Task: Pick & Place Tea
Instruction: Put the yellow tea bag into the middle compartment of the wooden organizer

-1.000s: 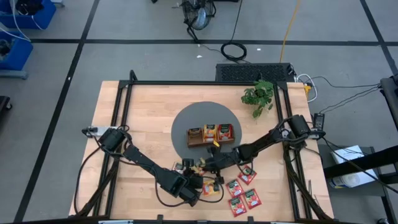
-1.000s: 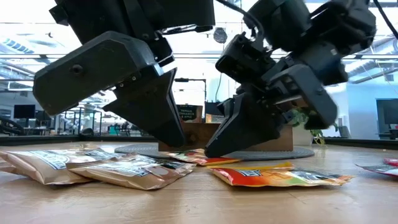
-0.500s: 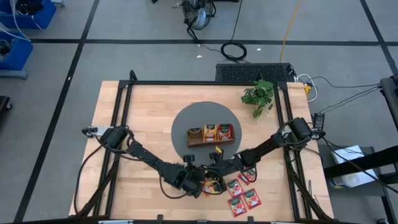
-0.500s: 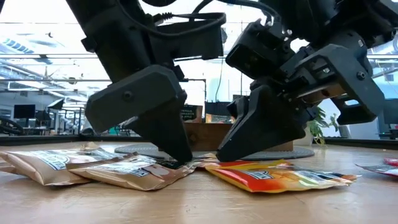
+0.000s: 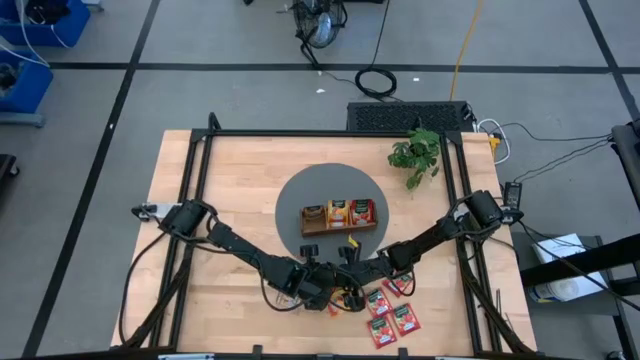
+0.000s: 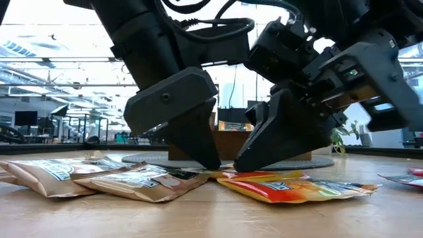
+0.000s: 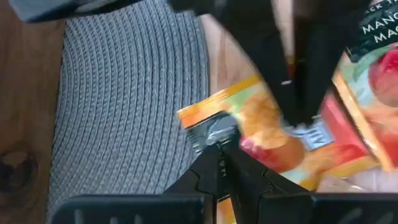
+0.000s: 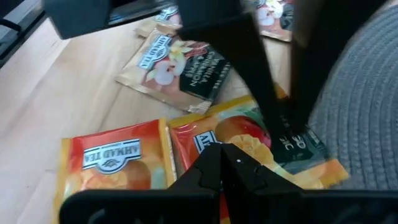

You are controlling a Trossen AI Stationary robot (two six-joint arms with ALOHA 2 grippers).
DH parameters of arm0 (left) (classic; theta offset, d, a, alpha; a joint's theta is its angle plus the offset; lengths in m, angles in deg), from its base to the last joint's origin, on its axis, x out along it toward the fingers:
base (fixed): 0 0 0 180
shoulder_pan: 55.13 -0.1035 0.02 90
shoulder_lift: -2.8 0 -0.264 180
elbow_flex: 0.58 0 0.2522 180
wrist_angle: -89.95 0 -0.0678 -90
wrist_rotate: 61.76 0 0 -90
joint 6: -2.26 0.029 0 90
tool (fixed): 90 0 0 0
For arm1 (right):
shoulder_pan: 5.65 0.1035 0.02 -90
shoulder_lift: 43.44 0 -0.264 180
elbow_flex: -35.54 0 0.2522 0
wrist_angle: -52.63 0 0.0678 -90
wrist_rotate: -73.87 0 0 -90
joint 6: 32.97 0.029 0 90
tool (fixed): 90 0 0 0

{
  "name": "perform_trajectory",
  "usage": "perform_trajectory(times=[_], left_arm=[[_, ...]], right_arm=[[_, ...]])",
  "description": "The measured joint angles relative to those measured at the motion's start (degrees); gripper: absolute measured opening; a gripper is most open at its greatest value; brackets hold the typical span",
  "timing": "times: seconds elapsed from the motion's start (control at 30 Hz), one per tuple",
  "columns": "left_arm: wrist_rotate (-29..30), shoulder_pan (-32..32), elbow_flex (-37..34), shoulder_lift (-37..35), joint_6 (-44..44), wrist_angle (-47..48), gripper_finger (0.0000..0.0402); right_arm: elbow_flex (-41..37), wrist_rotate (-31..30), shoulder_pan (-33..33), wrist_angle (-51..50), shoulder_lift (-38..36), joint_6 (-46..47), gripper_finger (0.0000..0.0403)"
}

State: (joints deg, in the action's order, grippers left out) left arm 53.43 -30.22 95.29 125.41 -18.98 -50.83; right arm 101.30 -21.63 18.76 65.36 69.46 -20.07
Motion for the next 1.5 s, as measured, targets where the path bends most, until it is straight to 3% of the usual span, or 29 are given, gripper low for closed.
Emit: perform_trajectory(times=[0.3,0.37,0.5,0.7,1.07,1.2,1.37,1.5], left_arm=[[-2.8,-1.9,-2.3,0.2,4.4,-6.0,0.0035],[-1.9,-2.0,-3.1,0.1,5.0,-7.7,0.0035],[5.6,-2.0,-3.3,0.5,5.3,-7.4,0.0035],[6.4,-1.7,-3.0,0.6,6.4,-8.5,0.0035],[6.3,1.5,-3.0,-4.6,7.1,-9.4,0.0035],[3.3,3.4,-2.9,-6.4,4.5,-9.2,0.0035],[1.5,5.7,-3.6,-4.7,2.8,-10.8,0.0035],[-0.6,6.2,-4.0,-1.8,2.0,-14.3,0.0035]], right_arm=[[-0.1,2.3,0.2,0.2,-0.1,-0.4,0.0],[-0.1,0.2,0.2,0.2,-0.1,-0.5,0.0],[-0.2,-6.3,0.1,-0.5,0.0,0.3,0.0],[-2.5,-12.2,-0.4,2.0,0.1,5.3,0.0],[-3.7,-8.8,0.4,7.9,0.0,2.3,0.0],[-3.8,-7.5,0.8,7.0,-2.5,1.1,0.0],[-3.7,-7.8,1.6,5.7,-6.7,-2.5,0.0],[-3.7,-7.8,0.5,-1.3,-9.2,-1.6,0.0]])
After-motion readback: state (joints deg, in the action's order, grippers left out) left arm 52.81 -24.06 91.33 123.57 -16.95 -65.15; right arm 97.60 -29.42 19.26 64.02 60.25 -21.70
